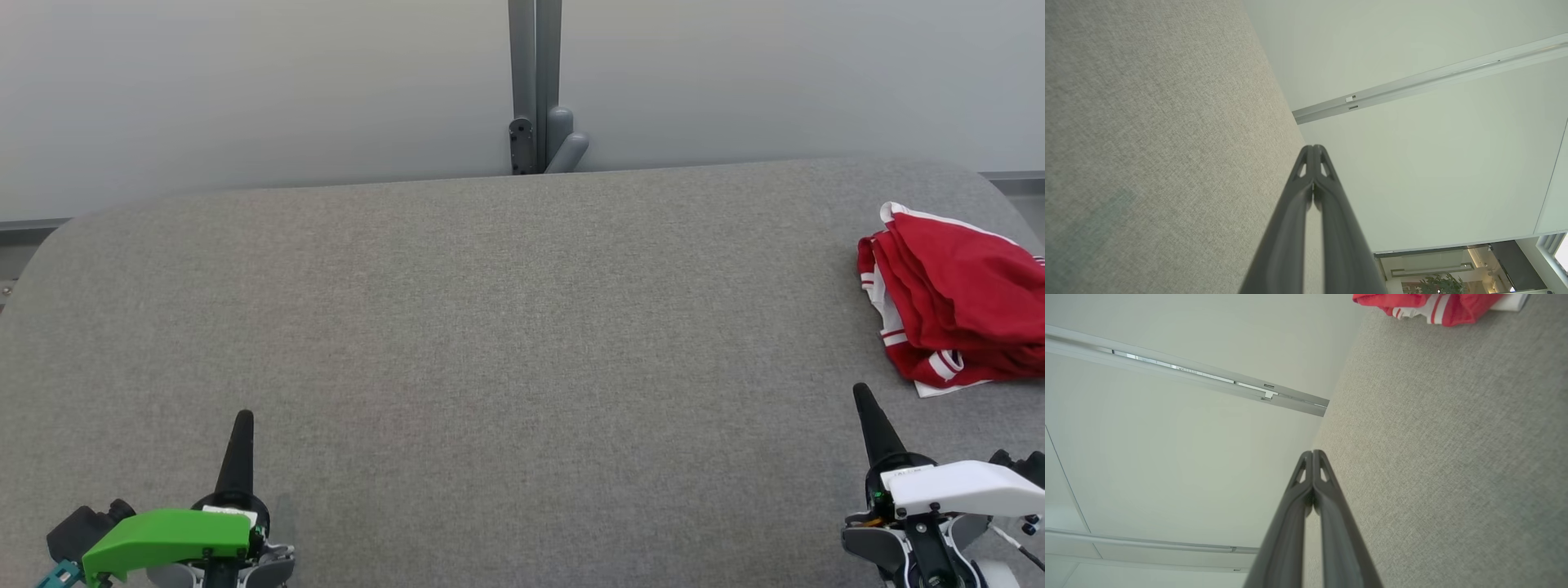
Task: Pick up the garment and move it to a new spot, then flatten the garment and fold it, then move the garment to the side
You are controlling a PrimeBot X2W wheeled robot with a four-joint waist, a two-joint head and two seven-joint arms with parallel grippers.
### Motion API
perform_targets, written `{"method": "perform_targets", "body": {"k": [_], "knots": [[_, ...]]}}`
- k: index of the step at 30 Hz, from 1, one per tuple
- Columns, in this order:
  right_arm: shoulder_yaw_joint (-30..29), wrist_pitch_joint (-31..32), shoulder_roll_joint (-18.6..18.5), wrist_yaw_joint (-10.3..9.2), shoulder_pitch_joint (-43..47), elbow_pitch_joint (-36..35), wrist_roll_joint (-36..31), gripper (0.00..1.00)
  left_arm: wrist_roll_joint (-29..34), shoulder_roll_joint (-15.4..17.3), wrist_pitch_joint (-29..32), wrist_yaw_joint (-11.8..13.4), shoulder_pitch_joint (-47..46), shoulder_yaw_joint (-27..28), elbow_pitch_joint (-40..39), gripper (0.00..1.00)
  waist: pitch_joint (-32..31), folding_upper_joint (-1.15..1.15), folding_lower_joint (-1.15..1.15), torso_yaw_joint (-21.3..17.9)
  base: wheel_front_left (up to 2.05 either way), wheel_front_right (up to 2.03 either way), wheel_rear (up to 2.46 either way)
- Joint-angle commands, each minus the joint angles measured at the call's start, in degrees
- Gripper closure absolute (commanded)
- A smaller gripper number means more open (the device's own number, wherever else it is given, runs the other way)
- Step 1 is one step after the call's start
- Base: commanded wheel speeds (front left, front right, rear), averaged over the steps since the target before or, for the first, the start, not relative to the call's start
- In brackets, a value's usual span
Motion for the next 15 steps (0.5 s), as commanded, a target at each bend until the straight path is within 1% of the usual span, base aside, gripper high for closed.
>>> {"method": "perform_targets", "body": {"k": [1, 15], "knots": [[-0.2, 0.4, -0.3, 0.03, -1.1, -0.1, 1.3, 1.00, -1.5, 0.5, 0.3, -0.4, -1.3, 0.5, -0.5, 1.00, 0.0, 0.00, 0.00, 0.0, 0.00, 0.00, 0.00], [-0.2, 2.3, -0.4, 0.03, -2.5, 0.3, 9.0, 1.00, -7.8, 0.5, 2.2, -0.6, -2.7, 1.7, -0.5, 1.00, 0.4, 0.00, 0.00, -0.3, 0.00, 0.00, 0.00]]}}
